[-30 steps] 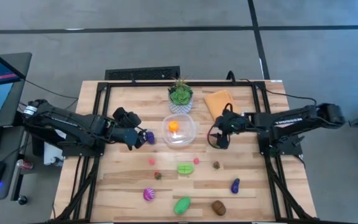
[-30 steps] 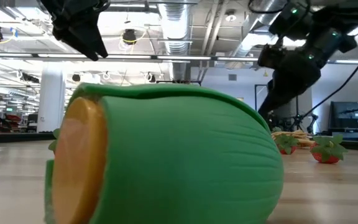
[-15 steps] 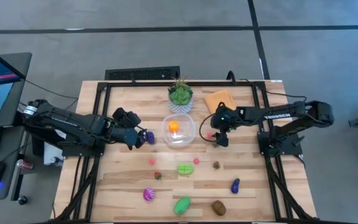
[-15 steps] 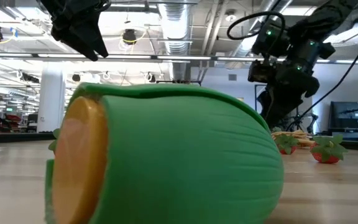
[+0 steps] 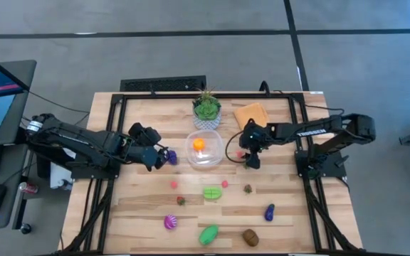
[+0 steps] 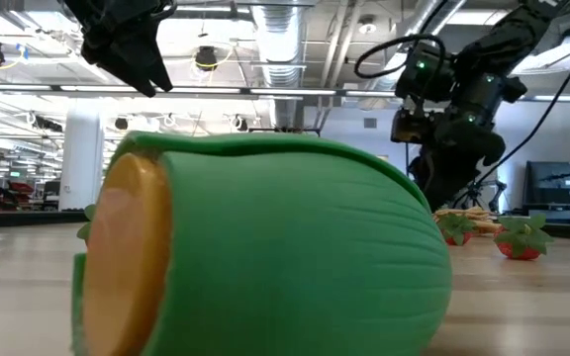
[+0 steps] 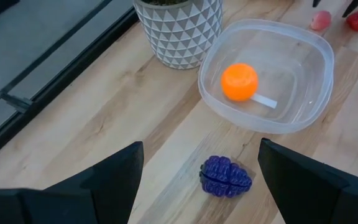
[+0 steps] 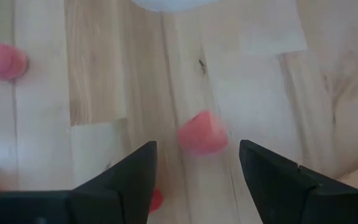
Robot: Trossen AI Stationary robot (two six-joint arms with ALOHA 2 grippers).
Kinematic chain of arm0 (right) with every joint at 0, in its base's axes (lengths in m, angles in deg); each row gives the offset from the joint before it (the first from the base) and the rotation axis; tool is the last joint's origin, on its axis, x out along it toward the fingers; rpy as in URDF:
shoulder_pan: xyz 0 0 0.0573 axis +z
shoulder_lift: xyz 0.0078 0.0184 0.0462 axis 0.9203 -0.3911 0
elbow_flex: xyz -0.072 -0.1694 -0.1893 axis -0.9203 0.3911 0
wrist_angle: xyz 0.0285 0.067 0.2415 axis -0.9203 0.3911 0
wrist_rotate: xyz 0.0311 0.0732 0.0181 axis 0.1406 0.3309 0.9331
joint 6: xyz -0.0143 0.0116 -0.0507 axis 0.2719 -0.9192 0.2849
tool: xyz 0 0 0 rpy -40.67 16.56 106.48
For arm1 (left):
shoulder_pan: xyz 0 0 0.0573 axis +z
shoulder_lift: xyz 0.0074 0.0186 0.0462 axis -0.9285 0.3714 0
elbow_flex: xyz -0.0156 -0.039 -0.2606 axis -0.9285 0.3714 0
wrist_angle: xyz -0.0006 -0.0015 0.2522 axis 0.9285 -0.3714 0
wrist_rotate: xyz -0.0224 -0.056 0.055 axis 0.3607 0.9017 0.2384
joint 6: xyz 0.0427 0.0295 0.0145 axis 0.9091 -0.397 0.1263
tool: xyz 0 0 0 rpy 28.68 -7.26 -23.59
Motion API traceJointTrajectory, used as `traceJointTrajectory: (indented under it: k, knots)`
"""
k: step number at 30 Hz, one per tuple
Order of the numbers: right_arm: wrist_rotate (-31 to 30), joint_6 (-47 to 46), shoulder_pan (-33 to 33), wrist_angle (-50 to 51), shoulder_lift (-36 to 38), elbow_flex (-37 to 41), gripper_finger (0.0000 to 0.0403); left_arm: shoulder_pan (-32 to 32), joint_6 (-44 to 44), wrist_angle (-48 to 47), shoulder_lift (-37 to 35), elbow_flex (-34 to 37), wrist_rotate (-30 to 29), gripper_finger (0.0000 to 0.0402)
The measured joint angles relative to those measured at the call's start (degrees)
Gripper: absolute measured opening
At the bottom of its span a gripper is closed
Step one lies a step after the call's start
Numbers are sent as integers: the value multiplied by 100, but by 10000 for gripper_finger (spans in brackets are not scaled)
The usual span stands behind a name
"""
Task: Pick and placing Produce into tupperware
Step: Put the top right pink peach into the transparent bin
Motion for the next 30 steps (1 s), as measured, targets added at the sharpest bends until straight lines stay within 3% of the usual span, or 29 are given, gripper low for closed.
traceJointTrajectory:
  k: [30]
  knots:
    - [15,-318,-68,-475,-537,-4,234,0,25,-127,0,-4,-143,306]
